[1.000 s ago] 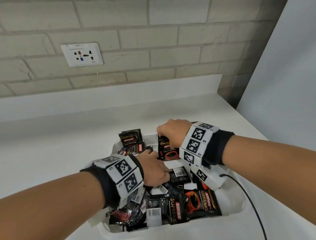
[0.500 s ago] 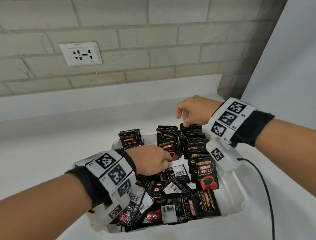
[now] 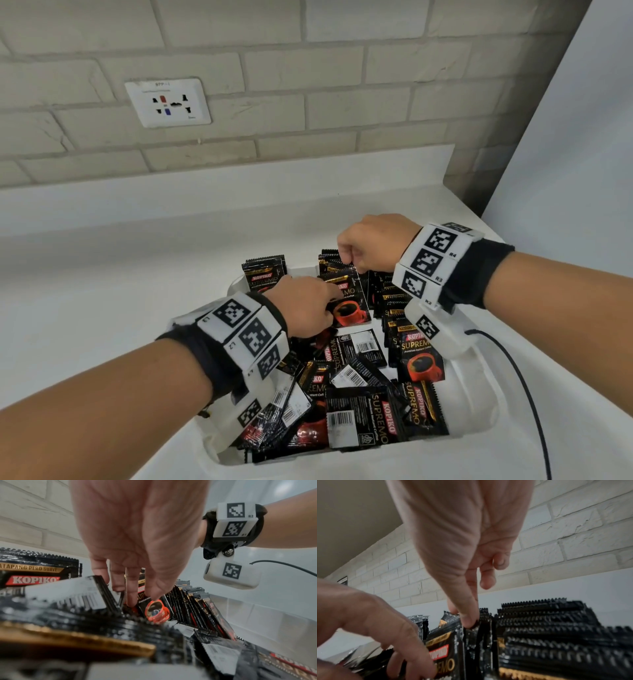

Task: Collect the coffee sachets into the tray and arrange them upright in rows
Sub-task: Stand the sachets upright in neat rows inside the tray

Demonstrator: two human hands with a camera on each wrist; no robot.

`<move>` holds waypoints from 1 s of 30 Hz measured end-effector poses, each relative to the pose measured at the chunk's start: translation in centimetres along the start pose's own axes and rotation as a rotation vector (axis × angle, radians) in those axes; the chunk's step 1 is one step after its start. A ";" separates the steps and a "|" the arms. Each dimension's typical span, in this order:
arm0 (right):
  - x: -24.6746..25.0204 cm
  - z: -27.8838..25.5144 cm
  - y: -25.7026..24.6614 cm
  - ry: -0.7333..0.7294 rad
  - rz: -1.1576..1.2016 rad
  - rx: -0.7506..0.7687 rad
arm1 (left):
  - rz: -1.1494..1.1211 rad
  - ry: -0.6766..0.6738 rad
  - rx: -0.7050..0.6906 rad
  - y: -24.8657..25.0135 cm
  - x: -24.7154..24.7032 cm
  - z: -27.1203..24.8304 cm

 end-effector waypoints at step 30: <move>0.3 0.8 1.7 -0.025 -0.025 -0.028 | -0.123 0.180 0.188 -0.2 -0.4 0.8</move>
Point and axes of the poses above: each hand's wrist, its own z-axis towards the middle knuckle, its own x-axis out of the back of the hand, y = z × x, the point moved 1 cm from there along z, towards the middle knuckle
